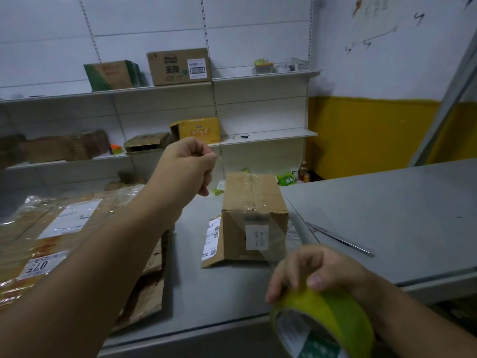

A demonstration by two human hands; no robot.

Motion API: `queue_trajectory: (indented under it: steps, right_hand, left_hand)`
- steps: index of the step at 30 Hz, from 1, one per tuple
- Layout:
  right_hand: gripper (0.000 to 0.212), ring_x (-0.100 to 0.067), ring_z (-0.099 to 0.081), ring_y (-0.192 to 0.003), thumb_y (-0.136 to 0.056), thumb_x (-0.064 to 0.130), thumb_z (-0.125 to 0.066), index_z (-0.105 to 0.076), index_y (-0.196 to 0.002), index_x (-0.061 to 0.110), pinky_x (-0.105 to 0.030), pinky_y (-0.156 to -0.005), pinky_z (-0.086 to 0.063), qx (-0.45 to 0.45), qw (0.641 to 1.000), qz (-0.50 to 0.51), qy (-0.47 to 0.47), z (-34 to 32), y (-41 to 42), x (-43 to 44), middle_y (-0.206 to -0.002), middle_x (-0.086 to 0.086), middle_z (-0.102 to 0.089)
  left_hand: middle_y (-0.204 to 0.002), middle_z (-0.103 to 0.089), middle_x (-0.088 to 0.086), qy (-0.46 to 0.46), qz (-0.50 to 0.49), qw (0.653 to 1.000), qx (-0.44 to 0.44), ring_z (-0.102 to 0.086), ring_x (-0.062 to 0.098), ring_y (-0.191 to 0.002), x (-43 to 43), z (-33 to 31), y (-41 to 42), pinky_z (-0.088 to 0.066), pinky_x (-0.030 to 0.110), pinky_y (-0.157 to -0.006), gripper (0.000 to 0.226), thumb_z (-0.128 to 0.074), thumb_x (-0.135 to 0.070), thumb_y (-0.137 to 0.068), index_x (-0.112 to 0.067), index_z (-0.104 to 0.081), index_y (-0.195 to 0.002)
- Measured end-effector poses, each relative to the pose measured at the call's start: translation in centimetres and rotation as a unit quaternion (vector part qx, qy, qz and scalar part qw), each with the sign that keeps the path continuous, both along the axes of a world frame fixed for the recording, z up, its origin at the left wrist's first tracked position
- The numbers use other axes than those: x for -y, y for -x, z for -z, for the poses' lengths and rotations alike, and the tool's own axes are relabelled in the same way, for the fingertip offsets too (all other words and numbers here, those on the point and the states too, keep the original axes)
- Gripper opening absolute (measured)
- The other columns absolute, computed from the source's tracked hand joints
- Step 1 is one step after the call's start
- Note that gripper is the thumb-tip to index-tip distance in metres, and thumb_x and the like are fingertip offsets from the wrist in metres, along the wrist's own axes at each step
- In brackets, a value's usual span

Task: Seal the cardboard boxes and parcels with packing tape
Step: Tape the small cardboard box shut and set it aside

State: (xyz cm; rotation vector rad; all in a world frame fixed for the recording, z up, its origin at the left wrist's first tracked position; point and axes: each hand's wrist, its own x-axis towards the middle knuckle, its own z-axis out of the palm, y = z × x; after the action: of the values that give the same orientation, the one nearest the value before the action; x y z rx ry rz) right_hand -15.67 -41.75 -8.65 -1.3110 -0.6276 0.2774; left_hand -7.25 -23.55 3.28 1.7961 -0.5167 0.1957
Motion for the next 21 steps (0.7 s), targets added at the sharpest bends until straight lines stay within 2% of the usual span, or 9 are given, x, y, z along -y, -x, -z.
queue_trajectory:
  steps: [1,5,7,9,12,14,18,21]
  right_hand:
    - [0.013,-0.029,-0.061,-0.101,-0.079,0.013,-0.063,-0.065,-0.091,0.008,-0.041,-0.094,-0.045,0.018,0.997,-0.072,-0.027,-0.4,0.2,1.5,-0.103,-0.013,-0.069]
    - [0.025,-0.028,-0.059,-0.092,-0.078,0.022,-0.063,-0.058,-0.096,0.005,-0.043,-0.091,-0.04,-0.054,0.99,-0.118,0.051,-1.2,-0.8,3.3,-0.093,-0.012,-0.068]
    - [0.035,-0.028,-0.06,-0.089,-0.076,0.026,-0.065,-0.056,-0.101,0.004,-0.041,-0.089,-0.042,-0.109,0.983,-0.096,0.109,-1.8,-1.3,5.4,-0.091,-0.013,-0.067]
    - [0.035,-0.025,-0.062,-0.084,-0.079,0.034,-0.064,-0.06,-0.098,0.006,-0.037,-0.083,-0.046,-0.11,0.962,-0.042,0.247,-3.4,-1.3,7.7,-0.087,-0.012,-0.066]
    - [0.043,-0.012,-0.063,-0.07,-0.083,0.052,-0.05,-0.067,-0.079,0.012,-0.026,-0.073,-0.046,-0.085,0.89,0.014,0.449,-6.0,-1.2,9.3,-0.073,0.002,-0.067]
    - [0.044,-0.014,-0.061,-0.067,-0.082,0.053,-0.051,-0.069,-0.075,0.014,-0.026,-0.071,-0.047,-0.087,0.878,-0.005,0.471,-7.6,-1.5,10.1,-0.071,-0.001,-0.066]
    - [0.03,-0.029,-0.062,-0.077,-0.08,0.043,-0.061,-0.069,-0.078,0.014,-0.041,-0.08,-0.045,-0.096,0.871,0.002,0.482,-10.2,-3.2,11.9,-0.081,-0.016,-0.067]
    - [0.03,-0.032,-0.063,-0.08,-0.081,0.038,-0.064,-0.069,-0.083,0.008,-0.042,-0.083,-0.046,-0.123,0.864,-0.009,0.488,-10.3,-4.9,12.3,-0.085,-0.02,-0.067]
  left_hand:
    - [-0.061,-0.048,0.006,0.0,-0.01,1.0,-0.005,-0.044,0.014,-0.05,-0.2,0.2,-0.4,-0.043,0.019,-0.041,0.021,-0.048,-0.002,-0.094,-0.011,-0.051,-0.075]
    - [-0.066,-0.051,0.008,0.004,-0.031,0.999,-0.016,-0.049,0.017,-0.056,-0.8,1.4,-1.0,-0.048,0.025,-0.051,0.017,-0.049,-0.004,-0.094,-0.009,-0.053,-0.078]
    - [-0.07,-0.053,0.009,0.012,-0.04,0.999,-0.016,-0.051,0.019,-0.06,-1.2,2.2,-0.8,-0.047,0.028,-0.057,0.016,-0.049,-0.005,-0.094,-0.008,-0.054,-0.079]
    - [-0.073,-0.055,0.01,0.02,-0.057,0.998,-0.016,-0.053,0.02,-0.063,-1.8,3.4,-0.7,-0.047,0.027,-0.059,0.014,-0.05,-0.006,-0.093,-0.008,-0.055,-0.08]
    - [-0.074,-0.058,0.01,0.051,-0.077,0.996,-0.008,-0.055,0.019,-0.064,-2.4,4.9,-0.5,-0.048,0.023,-0.056,0.012,-0.051,-0.007,-0.093,-0.008,-0.056,-0.083]
    - [-0.07,-0.06,0.007,0.057,-0.077,0.995,-0.002,-0.057,0.012,-0.058,-2.4,5.9,-0.4,-0.048,0.016,-0.051,0.011,-0.051,-0.007,-0.093,-0.006,-0.058,-0.084]
    - [-0.07,-0.064,0.003,0.054,-0.049,0.997,-0.031,-0.06,0.009,-0.06,-1.9,7.7,-0.5,-0.051,0.023,-0.057,0.013,-0.051,-0.008,-0.093,-0.006,-0.059,-0.083]
    - [-0.067,-0.064,0.001,0.069,-0.05,0.995,-0.043,-0.06,0.006,-0.057,-1.5,8.4,-1.2,-0.051,0.02,-0.053,0.014,-0.051,-0.005,-0.093,-0.005,-0.059,-0.081]
